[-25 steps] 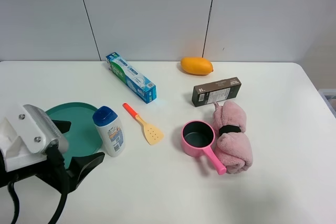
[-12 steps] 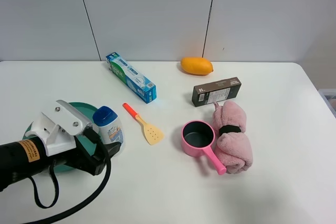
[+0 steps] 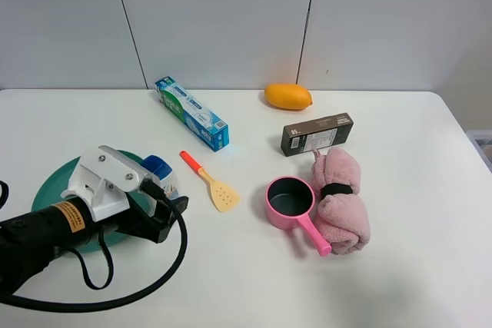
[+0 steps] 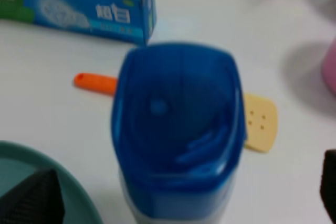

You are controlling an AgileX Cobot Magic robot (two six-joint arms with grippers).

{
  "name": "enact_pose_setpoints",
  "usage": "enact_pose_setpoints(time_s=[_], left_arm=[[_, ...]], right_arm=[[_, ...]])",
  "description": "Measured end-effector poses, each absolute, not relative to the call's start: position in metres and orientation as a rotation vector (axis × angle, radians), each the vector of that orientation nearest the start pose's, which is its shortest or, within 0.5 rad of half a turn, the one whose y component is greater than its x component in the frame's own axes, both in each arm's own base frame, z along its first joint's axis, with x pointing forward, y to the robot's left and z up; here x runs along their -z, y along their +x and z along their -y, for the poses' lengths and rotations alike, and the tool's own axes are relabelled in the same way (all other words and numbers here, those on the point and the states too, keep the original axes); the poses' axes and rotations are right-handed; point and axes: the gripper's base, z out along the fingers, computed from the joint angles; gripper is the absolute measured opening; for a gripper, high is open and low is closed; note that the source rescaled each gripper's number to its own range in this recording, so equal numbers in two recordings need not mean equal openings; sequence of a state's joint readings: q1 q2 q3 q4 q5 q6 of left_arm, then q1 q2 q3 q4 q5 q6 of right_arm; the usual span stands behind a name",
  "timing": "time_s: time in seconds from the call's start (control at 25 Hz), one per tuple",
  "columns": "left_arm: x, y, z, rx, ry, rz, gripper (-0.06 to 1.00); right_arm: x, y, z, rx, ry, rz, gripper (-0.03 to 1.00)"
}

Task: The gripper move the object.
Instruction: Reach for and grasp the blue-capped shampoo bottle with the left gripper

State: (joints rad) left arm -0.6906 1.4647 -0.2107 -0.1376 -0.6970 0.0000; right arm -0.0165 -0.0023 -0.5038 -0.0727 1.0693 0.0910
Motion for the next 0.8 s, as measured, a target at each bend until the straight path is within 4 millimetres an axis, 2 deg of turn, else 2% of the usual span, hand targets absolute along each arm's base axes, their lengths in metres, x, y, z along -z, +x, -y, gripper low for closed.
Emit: enact_pose_setpoints(time_s=[0.8], left_arm=[[-0.1478, 0.1666, 0.1267, 0.474, 0.437, -1.984, 1.00]], right_arm=[[-0.2778, -0.0063, 0.0057, 0.040, 0.114, -2.042, 1.00]])
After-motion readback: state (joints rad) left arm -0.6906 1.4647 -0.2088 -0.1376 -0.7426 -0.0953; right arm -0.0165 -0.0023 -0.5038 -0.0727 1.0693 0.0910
